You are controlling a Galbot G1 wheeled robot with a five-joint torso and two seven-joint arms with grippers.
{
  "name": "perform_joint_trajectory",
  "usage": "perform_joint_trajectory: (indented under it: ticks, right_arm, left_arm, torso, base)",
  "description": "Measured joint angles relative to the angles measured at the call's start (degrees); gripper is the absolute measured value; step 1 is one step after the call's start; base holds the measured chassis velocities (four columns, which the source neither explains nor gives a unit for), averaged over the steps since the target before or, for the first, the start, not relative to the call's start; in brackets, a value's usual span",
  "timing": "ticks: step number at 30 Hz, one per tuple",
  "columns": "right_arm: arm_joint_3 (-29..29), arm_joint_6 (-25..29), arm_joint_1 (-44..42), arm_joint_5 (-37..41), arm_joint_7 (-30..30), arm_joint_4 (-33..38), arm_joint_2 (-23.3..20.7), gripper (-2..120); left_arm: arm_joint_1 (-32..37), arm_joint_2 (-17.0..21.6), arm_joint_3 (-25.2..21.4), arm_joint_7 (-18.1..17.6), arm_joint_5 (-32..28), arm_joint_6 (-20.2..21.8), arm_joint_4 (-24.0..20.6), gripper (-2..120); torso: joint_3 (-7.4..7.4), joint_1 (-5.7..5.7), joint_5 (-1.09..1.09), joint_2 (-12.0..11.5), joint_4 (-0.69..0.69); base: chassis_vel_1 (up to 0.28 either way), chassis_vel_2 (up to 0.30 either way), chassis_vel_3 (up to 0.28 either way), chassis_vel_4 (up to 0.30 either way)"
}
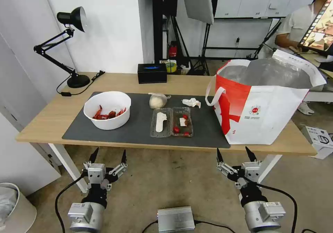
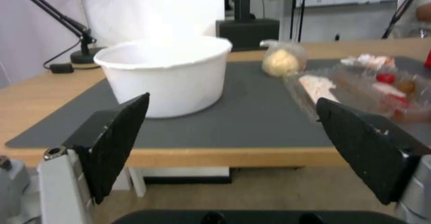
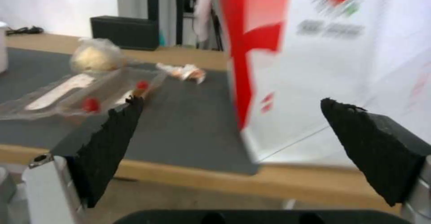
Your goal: Pick up the trash from the table and place it into the takeout bag.
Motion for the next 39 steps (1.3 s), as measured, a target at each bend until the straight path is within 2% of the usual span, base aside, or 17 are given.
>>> perform_joint_trajectory:
  ticks: [1, 2, 4, 6, 7, 9, 10, 39]
  right_arm:
    - [0.96, 0.02, -0.06, 0.34, -0.03, 0.21, -1.1, 100]
    - [1.58, 0.01, -0.24, 0.85, -0.24, 0.27, -1.7, 100]
    - [2.43, 0.01, -0.35, 1.44, -0.35, 0.52, -2.38, 100]
    - [7.62, 0.26, -1.39, 5.81, -1.76, 2.68, -6.3, 100]
    - [7.62, 0.26, -1.39, 5.81, -1.76, 2.68, -6.3, 100]
    - [11.18, 1.14, -2.11, 9.0, -2.93, 4.0, -8.82, 100]
    - [11.58, 1.62, -2.25, 9.65, -3.37, 4.03, -9.11, 100]
    - [10.26, 2.79, -1.86, 11.31, -5.3, 3.59, -8.92, 100]
  left_arm:
    - [-0.72, 0.17, 0.23, -0.14, -0.42, -0.26, 0.03, 100]
    - [-1.26, 0.46, 0.45, -0.45, -1.13, -0.45, 0.18, 100]
    - [-2.03, 0.82, 0.8, -0.86, -1.93, -0.92, 0.31, 100]
    - [-6.89, 3.17, 3.33, -3.18, -7.35, -3.95, 1.47, 100]
    - [-6.89, 3.17, 3.33, -3.18, -7.35, -3.95, 1.47, 100]
    - [-9.95, 4.66, 4.96, -4.51, -10.95, -6.74, 2.42, 100]
    - [-10.37, 4.89, 5.16, -4.68, -11.53, -7.72, 2.64, 100]
    - [-8.27, 4.9, 4.96, -3.18, -11.16, -7.48, 2.79, 100]
  torso:
    - [-0.01, 0.0, -0.07, 0.0, -0.04]
    - [0.0, 0.0, 0.06, 0.0, -0.02]
    - [0.01, 0.0, 0.05, 0.0, 0.0]
    - [0.0, 0.0, -0.04, 0.0, -0.04]
    - [0.0, 0.0, -0.04, 0.0, -0.04]
    - [0.0, 0.01, -0.06, 0.0, -0.06]
    - [0.01, 0.01, 0.01, 0.0, -0.05]
    - [0.0, 0.0, -0.01, 0.0, -0.03]
  base:
    - [0.0, 0.0, 0.0, 0.0]
    - [0.0, 0.0, 0.0, 0.0]
    - [0.0, 0.0, 0.0, 0.0]
    - [0.0, 0.0, 0.0, 0.0]
    - [0.0, 0.0, 0.0, 0.0]
    - [0.0, 0.0, 0.0, 0.0]
    - [0.0, 0.0, 0.0, 0.0]
    - [0.0, 0.0, 0.0, 0.0]
